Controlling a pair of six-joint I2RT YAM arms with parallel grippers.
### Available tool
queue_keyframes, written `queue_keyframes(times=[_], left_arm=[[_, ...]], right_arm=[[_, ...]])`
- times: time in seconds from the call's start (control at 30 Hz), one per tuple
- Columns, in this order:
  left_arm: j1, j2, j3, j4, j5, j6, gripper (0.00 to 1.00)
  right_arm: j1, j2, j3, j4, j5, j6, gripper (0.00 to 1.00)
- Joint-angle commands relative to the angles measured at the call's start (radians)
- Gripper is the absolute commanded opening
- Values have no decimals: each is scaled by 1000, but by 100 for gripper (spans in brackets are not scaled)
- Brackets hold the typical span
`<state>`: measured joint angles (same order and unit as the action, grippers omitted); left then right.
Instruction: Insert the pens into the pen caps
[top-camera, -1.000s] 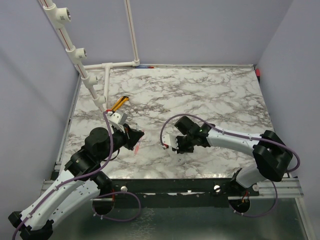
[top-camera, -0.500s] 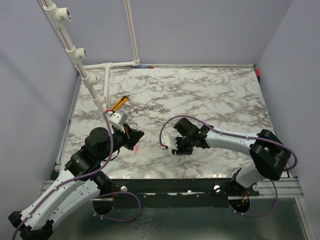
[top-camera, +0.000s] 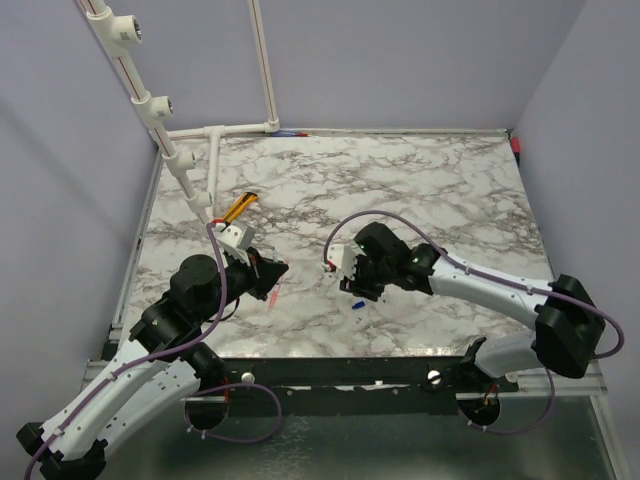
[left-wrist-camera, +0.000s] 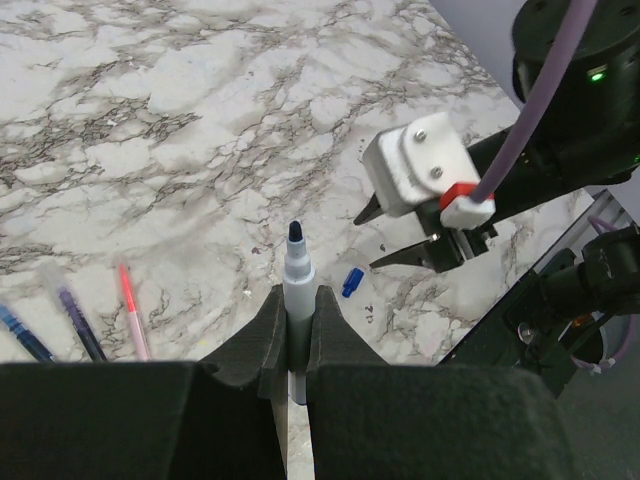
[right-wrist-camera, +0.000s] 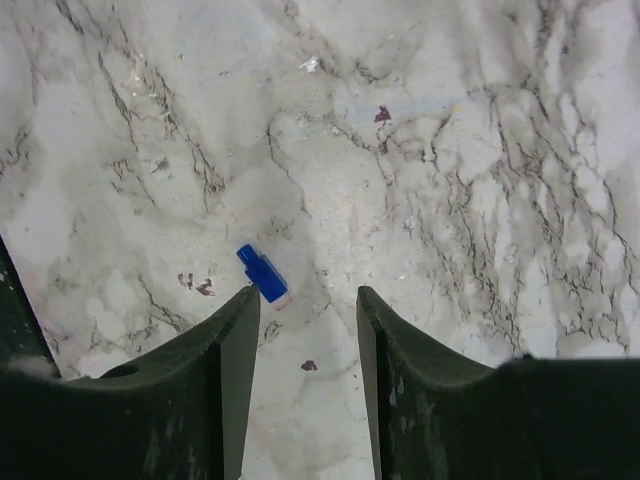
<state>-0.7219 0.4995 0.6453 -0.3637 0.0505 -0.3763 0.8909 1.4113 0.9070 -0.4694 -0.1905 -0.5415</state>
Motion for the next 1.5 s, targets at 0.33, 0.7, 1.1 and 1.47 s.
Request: queue_keyframes(times=[0.33, 0.7, 1.1, 1.47], left_arm=[[4, -16, -13, -3, 7, 12, 0], [3, -31, -15, 5, 29, 15, 0], [3, -33, -18, 8, 34, 14, 0], [3, -45, -17, 8, 30, 15, 0]], right_arm=[[6, -201, 26, 77, 345, 794, 57], [6, -209, -56, -30, 563, 1396, 58], [11, -201, -161, -100, 474, 1751, 60], [42, -17, -115, -119, 458, 1924, 61]])
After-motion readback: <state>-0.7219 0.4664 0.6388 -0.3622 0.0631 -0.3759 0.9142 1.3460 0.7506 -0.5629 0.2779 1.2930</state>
